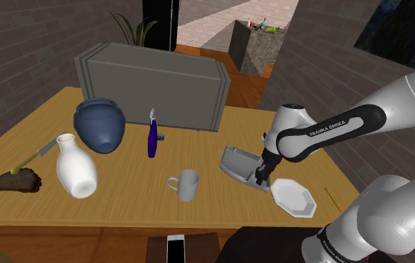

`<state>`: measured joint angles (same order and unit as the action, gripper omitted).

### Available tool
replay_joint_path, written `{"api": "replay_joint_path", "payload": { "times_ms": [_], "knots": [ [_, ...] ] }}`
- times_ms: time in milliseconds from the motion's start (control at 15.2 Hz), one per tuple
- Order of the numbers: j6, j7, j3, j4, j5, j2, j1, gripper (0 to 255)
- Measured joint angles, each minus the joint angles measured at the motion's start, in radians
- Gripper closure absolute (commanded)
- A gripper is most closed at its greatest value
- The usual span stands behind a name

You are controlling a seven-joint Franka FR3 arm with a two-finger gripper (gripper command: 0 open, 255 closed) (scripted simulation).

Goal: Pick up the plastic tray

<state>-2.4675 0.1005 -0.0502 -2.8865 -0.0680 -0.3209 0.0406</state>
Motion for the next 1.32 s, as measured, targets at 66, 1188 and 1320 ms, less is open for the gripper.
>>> {"api": "replay_joint_path", "payload": {
  "times_ms": [66,1188,1320],
  "knots": [
    [0.0,0.0,0.0,0.0,0.0,0.0,0.0,255],
    [0.234,-0.022,0.007,0.057,0.021,-0.179,-0.013,255],
    [0.266,-0.025,0.008,0.067,0.022,-0.2,-0.014,255]
  ]
}}
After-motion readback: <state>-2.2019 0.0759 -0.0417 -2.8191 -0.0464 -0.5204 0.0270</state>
